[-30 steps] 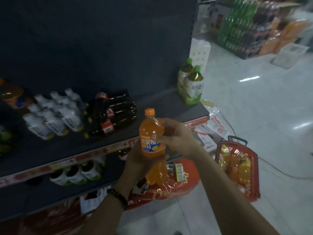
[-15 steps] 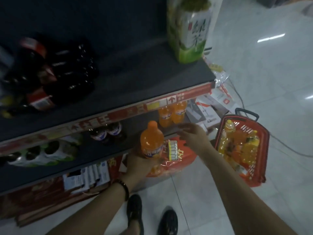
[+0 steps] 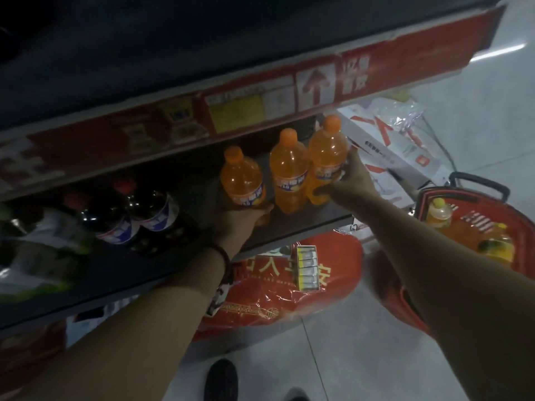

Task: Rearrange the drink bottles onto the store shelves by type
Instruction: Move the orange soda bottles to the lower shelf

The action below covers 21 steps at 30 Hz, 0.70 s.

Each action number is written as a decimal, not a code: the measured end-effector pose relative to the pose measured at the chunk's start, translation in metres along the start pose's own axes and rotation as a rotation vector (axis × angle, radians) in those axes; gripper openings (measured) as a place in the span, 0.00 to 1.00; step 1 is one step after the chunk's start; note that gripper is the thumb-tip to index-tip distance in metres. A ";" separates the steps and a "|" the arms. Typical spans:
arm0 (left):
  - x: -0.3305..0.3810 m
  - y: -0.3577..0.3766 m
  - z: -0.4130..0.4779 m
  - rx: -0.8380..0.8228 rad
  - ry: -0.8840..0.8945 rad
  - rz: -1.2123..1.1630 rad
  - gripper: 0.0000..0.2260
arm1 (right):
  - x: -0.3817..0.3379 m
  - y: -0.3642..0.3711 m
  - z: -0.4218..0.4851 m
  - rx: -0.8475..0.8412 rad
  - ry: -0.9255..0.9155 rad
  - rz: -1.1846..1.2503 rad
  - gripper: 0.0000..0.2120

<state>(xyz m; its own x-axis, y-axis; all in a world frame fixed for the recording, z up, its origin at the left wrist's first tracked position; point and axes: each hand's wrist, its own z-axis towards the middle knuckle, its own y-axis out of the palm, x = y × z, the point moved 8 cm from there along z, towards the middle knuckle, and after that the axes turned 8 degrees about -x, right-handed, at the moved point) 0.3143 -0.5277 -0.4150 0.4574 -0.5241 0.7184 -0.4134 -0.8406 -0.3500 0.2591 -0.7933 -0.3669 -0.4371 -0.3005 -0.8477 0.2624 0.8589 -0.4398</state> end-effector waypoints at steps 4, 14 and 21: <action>-0.004 0.002 0.019 0.011 -0.100 0.061 0.29 | 0.013 0.004 0.008 0.007 -0.076 0.052 0.49; 0.005 0.011 0.020 0.010 0.000 0.016 0.22 | 0.008 0.005 0.011 0.008 -0.078 -0.048 0.44; 0.012 0.011 0.009 -0.012 0.016 0.081 0.19 | 0.013 0.009 0.009 0.018 -0.053 -0.149 0.39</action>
<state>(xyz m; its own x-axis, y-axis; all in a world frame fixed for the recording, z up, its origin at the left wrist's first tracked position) 0.3222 -0.5439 -0.4158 0.4093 -0.5876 0.6980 -0.4576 -0.7940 -0.4001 0.2636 -0.7935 -0.3847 -0.4261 -0.4462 -0.7870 0.2139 0.7956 -0.5669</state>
